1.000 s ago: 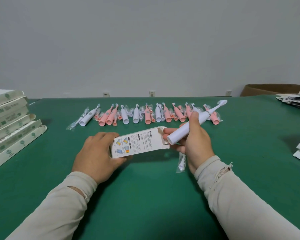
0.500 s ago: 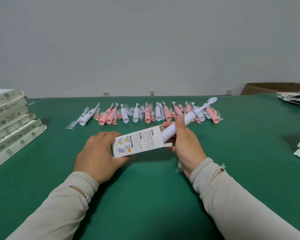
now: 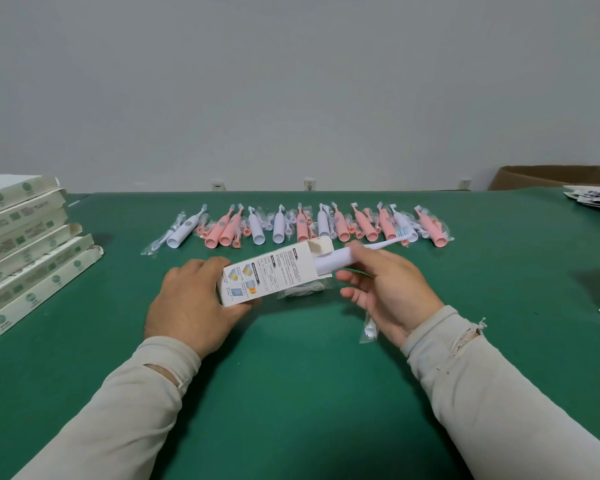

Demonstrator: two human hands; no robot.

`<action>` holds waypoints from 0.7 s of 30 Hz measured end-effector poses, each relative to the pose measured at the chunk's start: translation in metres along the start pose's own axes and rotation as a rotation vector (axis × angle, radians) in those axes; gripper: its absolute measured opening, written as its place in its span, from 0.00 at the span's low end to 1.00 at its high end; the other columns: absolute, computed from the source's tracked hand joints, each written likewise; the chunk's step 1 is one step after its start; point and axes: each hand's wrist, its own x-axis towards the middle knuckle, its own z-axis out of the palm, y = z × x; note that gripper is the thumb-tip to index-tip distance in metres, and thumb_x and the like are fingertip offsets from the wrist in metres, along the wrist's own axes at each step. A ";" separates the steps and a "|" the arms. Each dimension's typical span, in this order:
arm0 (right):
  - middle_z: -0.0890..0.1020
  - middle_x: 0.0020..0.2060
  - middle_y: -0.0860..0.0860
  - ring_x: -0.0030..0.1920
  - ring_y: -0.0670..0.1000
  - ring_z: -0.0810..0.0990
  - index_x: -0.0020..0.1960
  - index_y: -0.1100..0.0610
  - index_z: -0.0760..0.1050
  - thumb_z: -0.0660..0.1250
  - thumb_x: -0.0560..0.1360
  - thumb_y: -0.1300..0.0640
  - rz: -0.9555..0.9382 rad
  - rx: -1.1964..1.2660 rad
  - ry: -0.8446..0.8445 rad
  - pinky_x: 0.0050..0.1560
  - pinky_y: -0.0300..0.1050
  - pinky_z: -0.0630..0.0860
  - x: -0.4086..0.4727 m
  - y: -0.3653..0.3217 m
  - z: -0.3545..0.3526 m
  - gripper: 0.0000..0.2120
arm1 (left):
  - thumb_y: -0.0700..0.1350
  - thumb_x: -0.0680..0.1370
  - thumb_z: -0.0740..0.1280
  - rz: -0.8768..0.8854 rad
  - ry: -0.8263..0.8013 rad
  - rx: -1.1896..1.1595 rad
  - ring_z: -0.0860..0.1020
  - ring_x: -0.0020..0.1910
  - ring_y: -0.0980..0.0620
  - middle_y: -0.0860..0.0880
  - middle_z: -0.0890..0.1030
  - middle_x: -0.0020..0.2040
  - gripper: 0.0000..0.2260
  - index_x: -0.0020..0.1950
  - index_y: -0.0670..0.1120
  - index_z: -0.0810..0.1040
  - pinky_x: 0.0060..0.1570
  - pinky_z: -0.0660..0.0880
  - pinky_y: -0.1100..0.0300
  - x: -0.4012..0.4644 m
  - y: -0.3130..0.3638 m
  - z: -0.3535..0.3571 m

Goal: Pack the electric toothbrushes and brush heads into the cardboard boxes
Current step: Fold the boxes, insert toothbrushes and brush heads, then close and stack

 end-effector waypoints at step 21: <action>0.76 0.51 0.42 0.49 0.37 0.76 0.44 0.41 0.80 0.68 0.78 0.59 -0.562 -0.819 -0.144 0.49 0.25 0.68 -0.006 0.013 0.002 0.12 | 0.63 0.69 0.71 -0.010 -0.008 -0.040 0.72 0.57 0.46 0.53 0.77 0.54 0.22 0.60 0.59 0.75 0.47 0.72 0.52 -0.002 0.001 0.001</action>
